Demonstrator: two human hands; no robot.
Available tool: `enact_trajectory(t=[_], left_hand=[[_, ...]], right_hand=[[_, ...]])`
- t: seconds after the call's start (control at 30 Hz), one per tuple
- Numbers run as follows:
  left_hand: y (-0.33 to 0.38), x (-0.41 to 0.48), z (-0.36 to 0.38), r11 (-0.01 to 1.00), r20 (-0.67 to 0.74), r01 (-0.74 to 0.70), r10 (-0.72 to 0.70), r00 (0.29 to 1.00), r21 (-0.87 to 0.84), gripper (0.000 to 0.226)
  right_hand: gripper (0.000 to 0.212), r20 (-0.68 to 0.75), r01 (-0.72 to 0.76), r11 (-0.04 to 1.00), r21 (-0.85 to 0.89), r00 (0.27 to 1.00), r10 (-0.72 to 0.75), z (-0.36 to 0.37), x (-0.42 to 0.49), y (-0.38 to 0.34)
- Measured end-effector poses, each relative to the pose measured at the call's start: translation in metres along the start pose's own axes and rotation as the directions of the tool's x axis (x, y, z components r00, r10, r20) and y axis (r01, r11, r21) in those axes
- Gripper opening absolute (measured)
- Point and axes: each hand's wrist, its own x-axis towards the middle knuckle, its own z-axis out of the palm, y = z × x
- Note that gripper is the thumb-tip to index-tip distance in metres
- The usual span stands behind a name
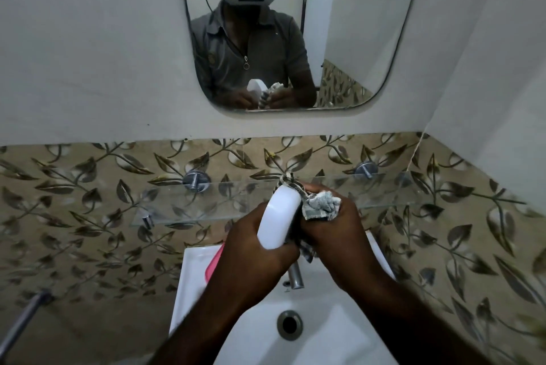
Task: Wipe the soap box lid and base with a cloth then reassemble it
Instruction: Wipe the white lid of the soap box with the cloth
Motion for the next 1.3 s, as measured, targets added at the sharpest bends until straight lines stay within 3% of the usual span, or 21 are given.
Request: enact_trajectory(t=[0.1,0.23,0.37,0.5,0.67,0.73,0.8,0.83,0.9,0.93,1.0,1.03,1.1,1.17,1.3], left_hand=[[-0.006,0.003,-0.001,1.000,-0.033,0.008,-0.009,0.999,-0.012,0.046],[-0.026,0.006,-0.002,0.999,0.043,0.034,-0.035,0.998,0.040,0.059],[-0.036,0.010,-0.012,0.989,0.144,0.052,-0.072,0.987,0.141,0.043],[-0.037,0.015,-0.020,0.998,0.231,0.040,-0.051,0.972,0.052,0.045],[-0.035,0.013,-0.021,0.996,0.339,-0.006,0.034,0.940,-0.084,0.061],[-0.037,0.009,-0.025,0.942,0.472,0.112,0.054,0.880,-0.316,0.059],[-0.037,0.003,-0.029,0.817,0.596,0.224,0.173,0.784,-0.532,0.054],[-0.038,0.001,-0.031,0.723,0.625,0.279,0.261,0.736,-0.632,0.051],[-0.038,0.006,-0.046,0.586,0.624,0.365,0.330,0.708,-0.723,0.049],[-0.035,0.006,-0.047,0.579,0.637,0.390,0.315,0.703,-0.716,0.051],[-0.031,0.005,-0.041,0.686,0.689,0.376,0.253,0.679,-0.623,0.051],[-0.026,0.006,-0.043,0.791,0.687,0.318,0.171,0.706,-0.523,0.050],[-0.017,0.009,-0.047,0.946,0.540,0.170,0.007,0.842,-0.276,0.051],[-0.013,0.011,-0.049,0.990,0.400,0.088,-0.036,0.916,-0.112,0.047],[-0.010,0.005,-0.034,1.000,0.252,-0.002,-0.003,0.968,0.018,0.040]], right_hand=[[0.036,0.019,0.002,0.996,0.089,1.000,-0.004,0.001,-0.006,-0.003],[0.048,0.034,-0.007,0.988,0.152,0.999,0.002,-0.007,-0.003,-0.003],[0.045,0.192,0.106,0.991,0.086,0.974,-0.121,-0.020,0.002,-0.008],[0.066,0.361,0.156,0.968,-0.198,0.929,-0.076,-0.029,0.009,-0.012],[0.062,0.362,0.132,0.983,-0.129,0.929,-0.078,-0.023,0.010,-0.008],[0.061,0.379,0.159,0.974,-0.162,0.921,-0.088,-0.022,0.007,-0.010],[0.055,0.401,0.177,0.968,-0.178,0.911,-0.093,-0.021,0.003,-0.013],[0.052,0.409,0.188,0.965,-0.184,0.907,-0.099,-0.020,0.002,-0.015],[0.050,0.429,0.241,0.945,-0.219,0.894,-0.129,-0.019,0.000,-0.016],[0.050,0.446,0.281,0.926,-0.254,0.883,-0.145,-0.019,0.000,-0.016],[0.052,0.485,0.371,0.867,-0.334,0.856,-0.179,-0.018,0.000,-0.015],[0.053,0.500,0.410,0.836,-0.364,0.843,-0.196,-0.019,0.000,-0.014],[0.057,0.524,0.477,0.776,-0.412,0.821,-0.226,-0.021,0.001,-0.014],[0.060,0.535,0.523,0.724,-0.450,0.807,-0.250,-0.022,0.003,-0.014],[0.057,0.529,0.546,0.680,-0.489,0.806,-0.267,-0.019,0.006,-0.007]])
